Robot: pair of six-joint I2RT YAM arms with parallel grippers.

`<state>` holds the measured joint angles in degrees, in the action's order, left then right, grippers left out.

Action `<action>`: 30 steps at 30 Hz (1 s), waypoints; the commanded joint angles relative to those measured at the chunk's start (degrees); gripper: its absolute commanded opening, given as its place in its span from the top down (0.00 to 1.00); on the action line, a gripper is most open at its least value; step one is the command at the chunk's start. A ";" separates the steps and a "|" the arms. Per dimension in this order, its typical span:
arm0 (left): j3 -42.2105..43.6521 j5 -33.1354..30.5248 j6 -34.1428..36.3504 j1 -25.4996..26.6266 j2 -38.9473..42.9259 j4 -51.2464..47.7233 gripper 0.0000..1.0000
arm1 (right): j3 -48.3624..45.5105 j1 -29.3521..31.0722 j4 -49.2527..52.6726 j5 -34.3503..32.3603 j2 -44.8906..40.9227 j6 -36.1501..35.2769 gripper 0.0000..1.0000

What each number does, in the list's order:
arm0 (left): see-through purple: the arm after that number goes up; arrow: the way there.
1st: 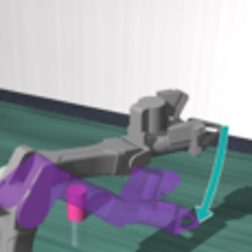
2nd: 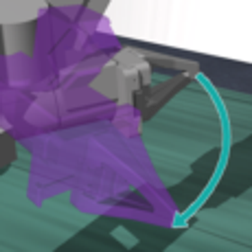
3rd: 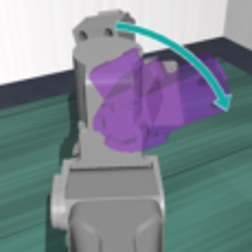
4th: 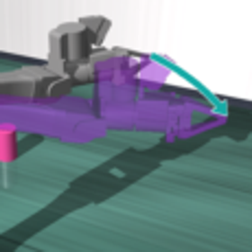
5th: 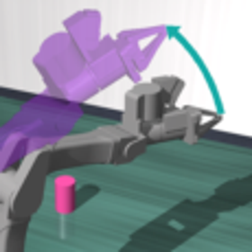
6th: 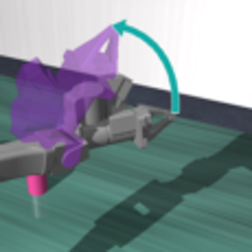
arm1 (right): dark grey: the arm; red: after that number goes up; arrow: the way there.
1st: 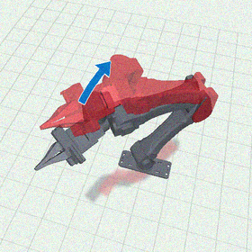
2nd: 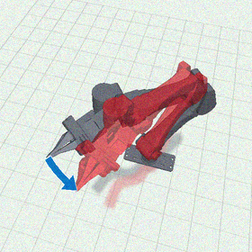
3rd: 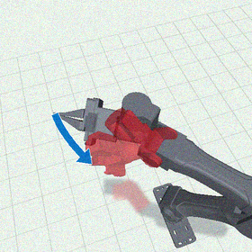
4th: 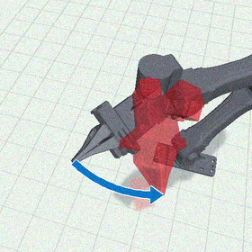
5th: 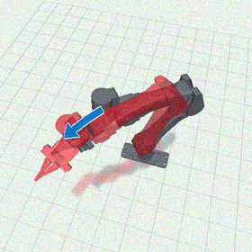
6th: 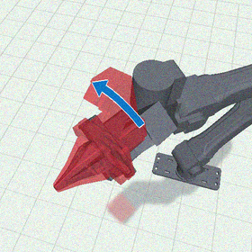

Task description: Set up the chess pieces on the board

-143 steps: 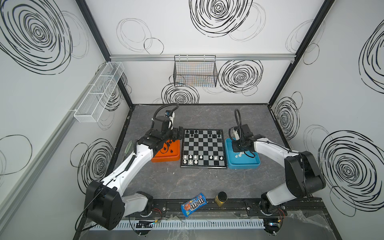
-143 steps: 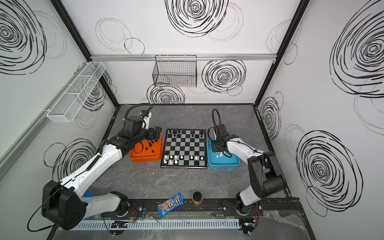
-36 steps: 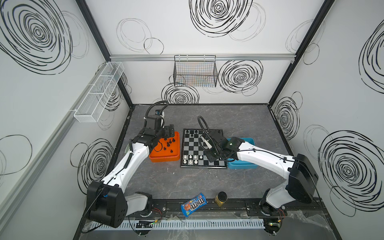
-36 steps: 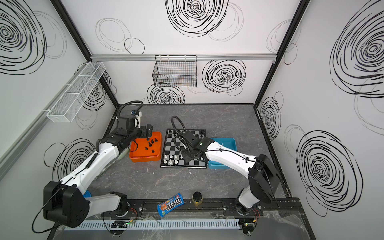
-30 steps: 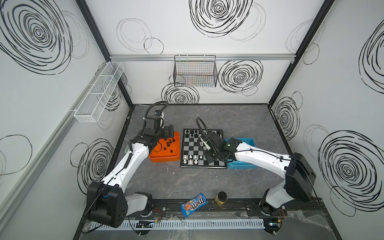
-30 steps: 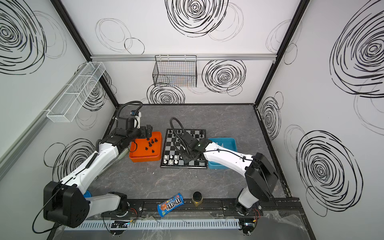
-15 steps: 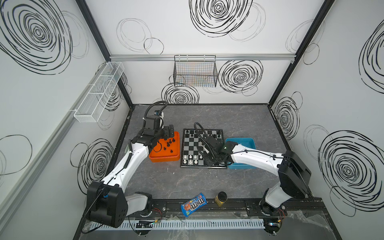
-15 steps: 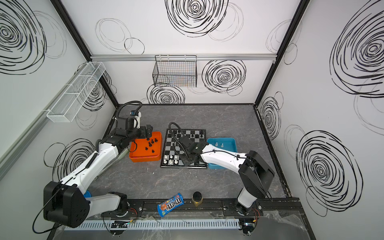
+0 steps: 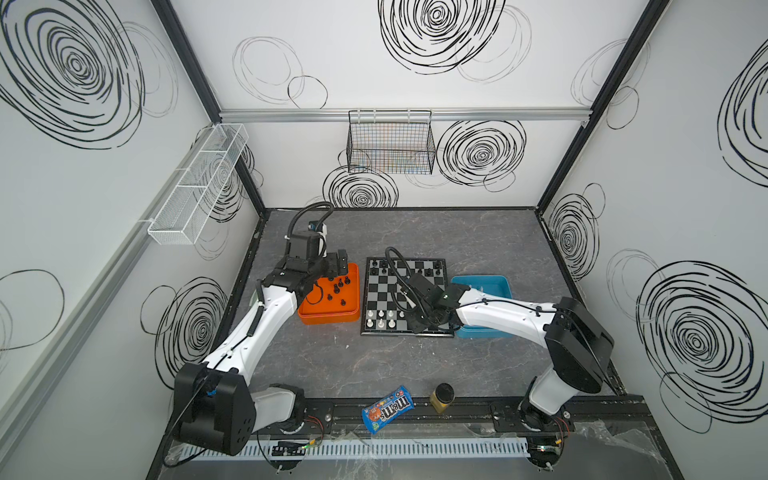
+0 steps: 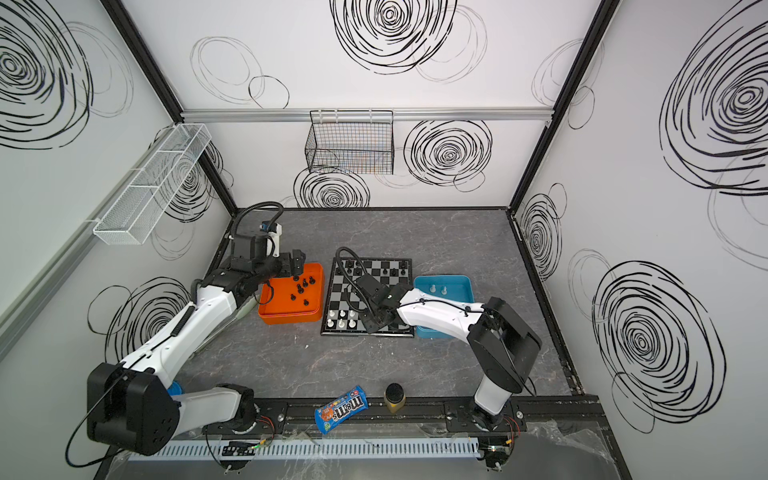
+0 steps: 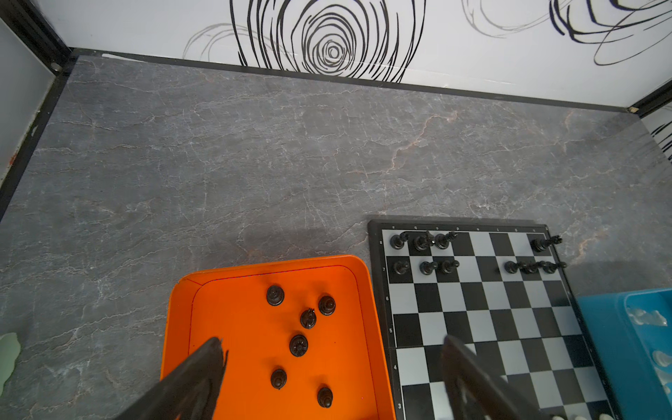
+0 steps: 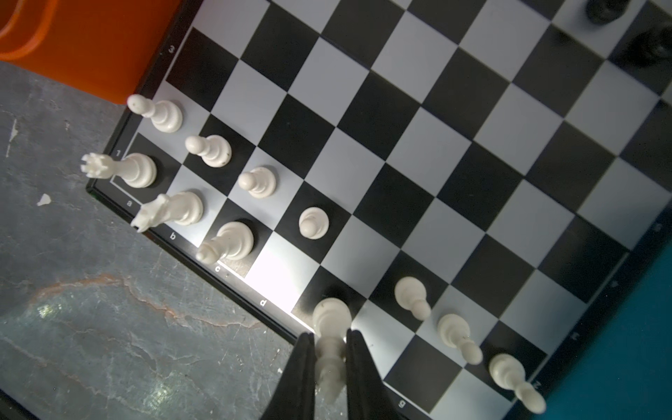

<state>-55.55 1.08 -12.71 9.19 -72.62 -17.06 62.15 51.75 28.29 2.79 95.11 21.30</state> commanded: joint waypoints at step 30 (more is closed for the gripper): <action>2.02 1.46 -0.26 -1.46 1.07 1.56 0.04 | -1.20 0.42 -1.73 -0.55 1.61 2.12 0.80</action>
<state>-53.98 2.11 -12.71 8.32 -72.62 -16.95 61.78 51.75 27.57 3.29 96.07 22.57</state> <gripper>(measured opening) 0.959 0.199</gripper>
